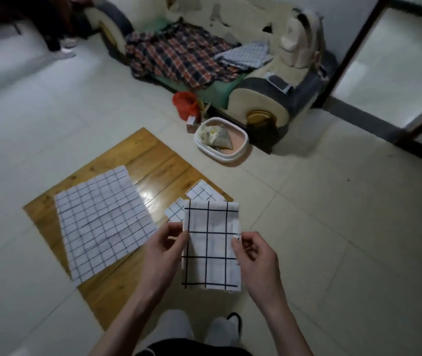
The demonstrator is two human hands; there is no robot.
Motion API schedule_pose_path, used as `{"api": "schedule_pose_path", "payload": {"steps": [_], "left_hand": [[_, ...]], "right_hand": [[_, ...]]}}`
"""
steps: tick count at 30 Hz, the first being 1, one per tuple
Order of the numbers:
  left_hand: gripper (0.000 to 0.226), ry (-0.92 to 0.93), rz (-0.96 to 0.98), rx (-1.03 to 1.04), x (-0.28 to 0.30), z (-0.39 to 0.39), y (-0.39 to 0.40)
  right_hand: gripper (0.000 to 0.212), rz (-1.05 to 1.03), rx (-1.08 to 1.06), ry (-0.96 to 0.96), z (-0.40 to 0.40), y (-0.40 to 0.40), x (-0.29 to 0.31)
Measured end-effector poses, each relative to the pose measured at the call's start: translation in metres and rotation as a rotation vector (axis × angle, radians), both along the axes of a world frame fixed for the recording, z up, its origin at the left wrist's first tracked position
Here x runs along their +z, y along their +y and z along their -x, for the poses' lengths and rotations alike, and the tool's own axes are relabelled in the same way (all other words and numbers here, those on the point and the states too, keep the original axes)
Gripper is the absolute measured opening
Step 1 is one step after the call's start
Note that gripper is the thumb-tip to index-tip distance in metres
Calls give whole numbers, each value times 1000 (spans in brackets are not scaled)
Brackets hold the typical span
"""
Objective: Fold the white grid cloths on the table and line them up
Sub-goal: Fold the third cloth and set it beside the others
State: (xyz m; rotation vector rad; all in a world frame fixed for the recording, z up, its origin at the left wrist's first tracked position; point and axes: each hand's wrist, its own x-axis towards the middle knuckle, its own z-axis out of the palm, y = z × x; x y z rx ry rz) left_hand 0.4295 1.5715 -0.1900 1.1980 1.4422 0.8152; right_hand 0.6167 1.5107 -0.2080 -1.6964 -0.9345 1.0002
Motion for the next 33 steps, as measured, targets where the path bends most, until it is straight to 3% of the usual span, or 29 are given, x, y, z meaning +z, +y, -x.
{"api": "schedule_pose_path", "payload": {"steps": [5,12,24,33], "left_hand": [[9,50,0,190,-9,22,-14],[13,15,47,379,-24,54,-5],[17,-96,95,592,-54,81,37],[16,-84,164,763,-104,82,67]], "right_hand": [[8,39,244,-11,9,33,-12],[5,76,419,-21,40,79,-23],[11,127,557,-135,71,158,-49],[12,195,713,-204,87,207,-106]]}}
